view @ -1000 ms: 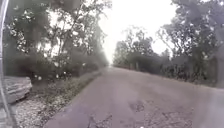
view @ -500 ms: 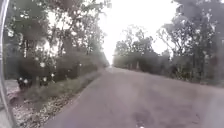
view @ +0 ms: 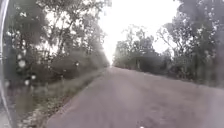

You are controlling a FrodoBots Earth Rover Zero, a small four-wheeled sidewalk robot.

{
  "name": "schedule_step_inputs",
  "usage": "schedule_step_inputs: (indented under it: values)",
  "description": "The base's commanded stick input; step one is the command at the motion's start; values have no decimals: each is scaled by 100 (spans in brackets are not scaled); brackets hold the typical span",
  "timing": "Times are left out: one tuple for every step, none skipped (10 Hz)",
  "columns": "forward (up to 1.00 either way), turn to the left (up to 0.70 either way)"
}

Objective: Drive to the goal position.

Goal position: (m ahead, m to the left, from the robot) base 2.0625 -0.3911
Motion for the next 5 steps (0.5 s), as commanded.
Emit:
schedule_step_inputs:
  values:
    - [70, 1]
    - [70, 1]
    - [70, 1]
    - [70, 1]
    - [70, 1]
